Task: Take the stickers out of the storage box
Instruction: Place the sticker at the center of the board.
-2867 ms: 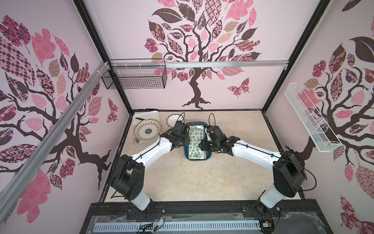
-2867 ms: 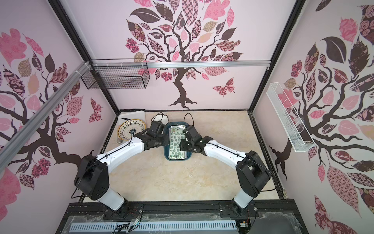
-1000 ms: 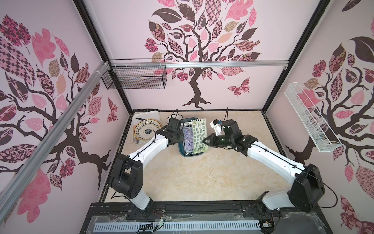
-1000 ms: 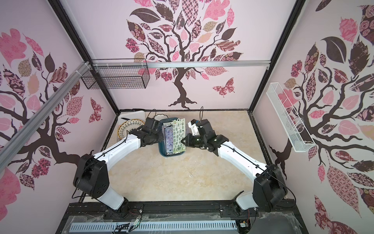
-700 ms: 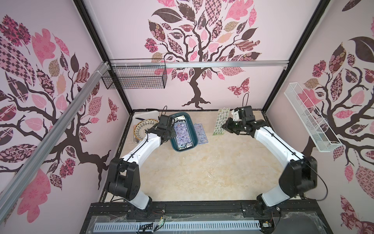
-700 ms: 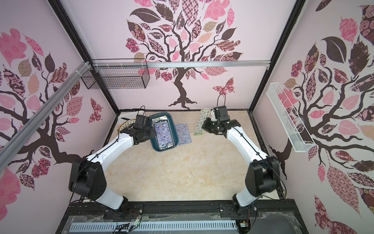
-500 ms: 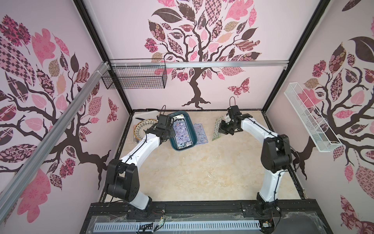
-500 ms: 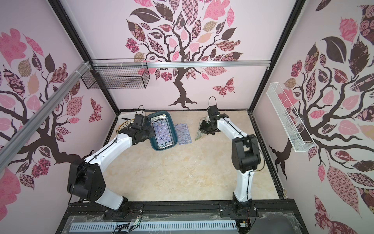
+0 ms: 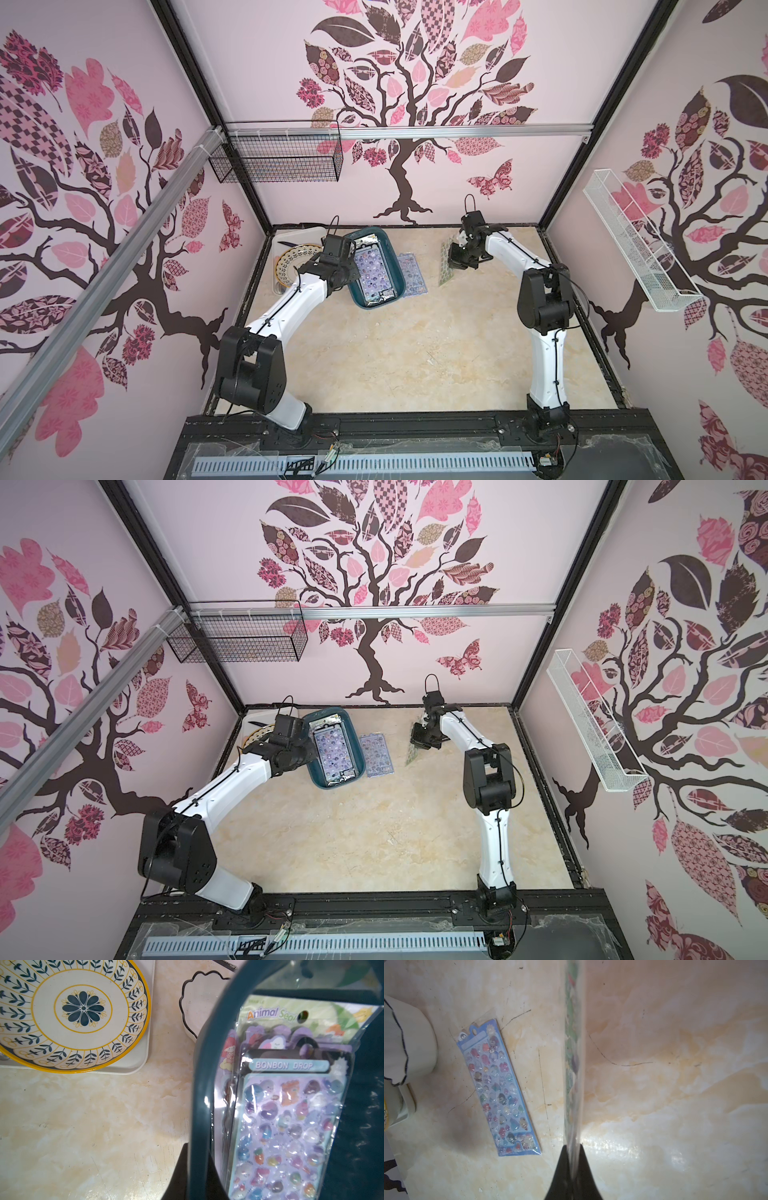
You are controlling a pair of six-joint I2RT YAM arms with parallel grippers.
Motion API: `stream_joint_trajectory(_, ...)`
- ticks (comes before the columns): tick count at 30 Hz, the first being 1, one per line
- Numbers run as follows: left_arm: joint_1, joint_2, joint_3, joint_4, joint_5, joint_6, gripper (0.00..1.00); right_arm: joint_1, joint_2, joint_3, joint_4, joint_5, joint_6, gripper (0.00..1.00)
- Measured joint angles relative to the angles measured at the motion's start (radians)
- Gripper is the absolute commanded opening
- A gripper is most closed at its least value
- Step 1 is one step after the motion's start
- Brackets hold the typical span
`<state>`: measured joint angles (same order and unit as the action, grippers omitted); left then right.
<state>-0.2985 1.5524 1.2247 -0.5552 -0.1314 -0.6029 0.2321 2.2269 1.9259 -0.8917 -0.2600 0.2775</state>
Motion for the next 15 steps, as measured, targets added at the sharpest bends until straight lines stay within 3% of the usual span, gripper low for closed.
stream_joint_trajectory(8,0.001,0.000,0.000,0.000,0.010,-0.001,0.00,0.000,0.120,0.086,-0.069,-0.014,-0.051,0.00)
stream_joint_trajectory(15,0.003,0.000,0.000,0.000,0.021,-0.003,0.00,0.001,0.130,0.059,-0.061,-0.026,-0.057,0.00)
